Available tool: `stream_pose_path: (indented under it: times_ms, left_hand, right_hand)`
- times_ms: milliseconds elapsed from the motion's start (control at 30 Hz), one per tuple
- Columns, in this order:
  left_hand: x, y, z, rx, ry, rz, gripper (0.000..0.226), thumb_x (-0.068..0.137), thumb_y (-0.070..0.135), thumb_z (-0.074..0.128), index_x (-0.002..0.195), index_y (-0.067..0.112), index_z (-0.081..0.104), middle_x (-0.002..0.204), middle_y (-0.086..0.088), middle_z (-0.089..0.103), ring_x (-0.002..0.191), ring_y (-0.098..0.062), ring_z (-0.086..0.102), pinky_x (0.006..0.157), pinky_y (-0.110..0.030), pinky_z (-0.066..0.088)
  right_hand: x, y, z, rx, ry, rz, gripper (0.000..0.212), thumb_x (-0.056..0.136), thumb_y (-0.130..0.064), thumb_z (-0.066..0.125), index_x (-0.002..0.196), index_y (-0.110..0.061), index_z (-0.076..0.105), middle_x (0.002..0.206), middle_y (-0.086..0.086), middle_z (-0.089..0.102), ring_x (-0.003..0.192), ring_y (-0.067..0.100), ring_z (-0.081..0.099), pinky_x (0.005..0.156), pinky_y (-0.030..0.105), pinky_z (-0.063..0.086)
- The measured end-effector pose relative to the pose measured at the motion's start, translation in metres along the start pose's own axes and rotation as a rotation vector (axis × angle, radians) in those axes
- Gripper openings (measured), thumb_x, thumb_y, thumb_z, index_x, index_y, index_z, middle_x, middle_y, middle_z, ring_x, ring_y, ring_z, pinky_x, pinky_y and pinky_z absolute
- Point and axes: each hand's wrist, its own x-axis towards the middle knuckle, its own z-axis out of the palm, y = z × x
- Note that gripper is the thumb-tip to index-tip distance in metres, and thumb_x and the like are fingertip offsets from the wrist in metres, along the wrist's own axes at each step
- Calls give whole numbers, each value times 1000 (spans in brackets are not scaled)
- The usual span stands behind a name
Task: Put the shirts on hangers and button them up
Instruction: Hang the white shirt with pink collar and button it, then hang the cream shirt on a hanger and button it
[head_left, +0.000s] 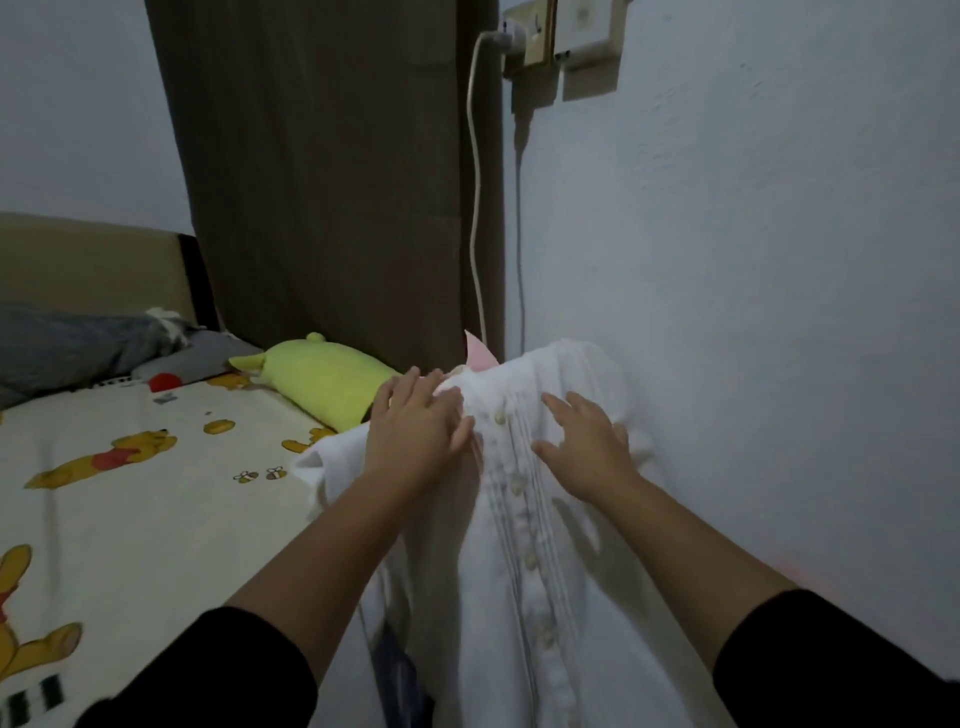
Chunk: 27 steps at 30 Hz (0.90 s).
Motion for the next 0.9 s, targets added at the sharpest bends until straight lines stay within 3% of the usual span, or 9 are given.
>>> stream_pose_path:
  times_ms: [167, 367, 567, 733, 800, 900]
  left_hand:
    - [-30, 61, 0, -167, -166, 103, 55, 96, 56, 32, 145, 32, 35, 158, 3, 23, 146, -19, 14, 119, -43, 7]
    - [-82, 146, 7, -264, -328, 240, 55, 95, 57, 35, 143, 30, 40, 155, 2, 31, 142, -17, 25, 112, -37, 19]
    - [-141, 243, 15, -373, -416, 443, 55, 94, 57, 39, 141, 30, 44, 151, 2, 37, 138, -15, 32, 106, -34, 26]
    - [-178, 306, 23, -486, -468, 541, 52, 92, 54, 43, 134, 25, 53, 143, -1, 47, 131, -19, 41, 102, -32, 33]
    - [-188, 323, 31, -523, -490, 581, 51, 92, 53, 43, 134, 25, 52, 138, 1, 50, 128, -19, 43, 100, -31, 35]
    - [-198, 345, 49, -603, -550, 598, 55, 94, 47, 47, 143, 22, 41, 147, 1, 42, 133, -18, 37, 107, -30, 30]
  right_hand:
    - [-51, 32, -8, -27, 21, 62, 63, 94, -46, 46, 149, -33, 17, 158, 0, 13, 145, 19, 11, 116, 49, 12]
    - [-139, 94, -17, -71, 21, 204, 60, 94, -46, 44, 147, -31, 21, 156, 0, 21, 142, 20, 20, 111, 47, 20]
    - [-248, 174, -25, -51, -16, 448, 59, 95, -43, 47, 148, -31, 24, 157, 0, 20, 143, 19, 18, 114, 42, 20]
    - [-316, 232, -36, -51, 11, 548, 57, 93, -38, 52, 145, -24, 33, 150, 4, 34, 137, 22, 30, 110, 37, 29]
    - [-332, 253, -35, -33, 31, 576, 56, 93, -38, 53, 143, -22, 37, 147, 4, 39, 135, 23, 34, 108, 37, 32]
    - [-345, 283, -28, 20, 55, 615, 55, 93, -38, 54, 142, -19, 40, 146, 5, 42, 134, 23, 35, 109, 38, 32]
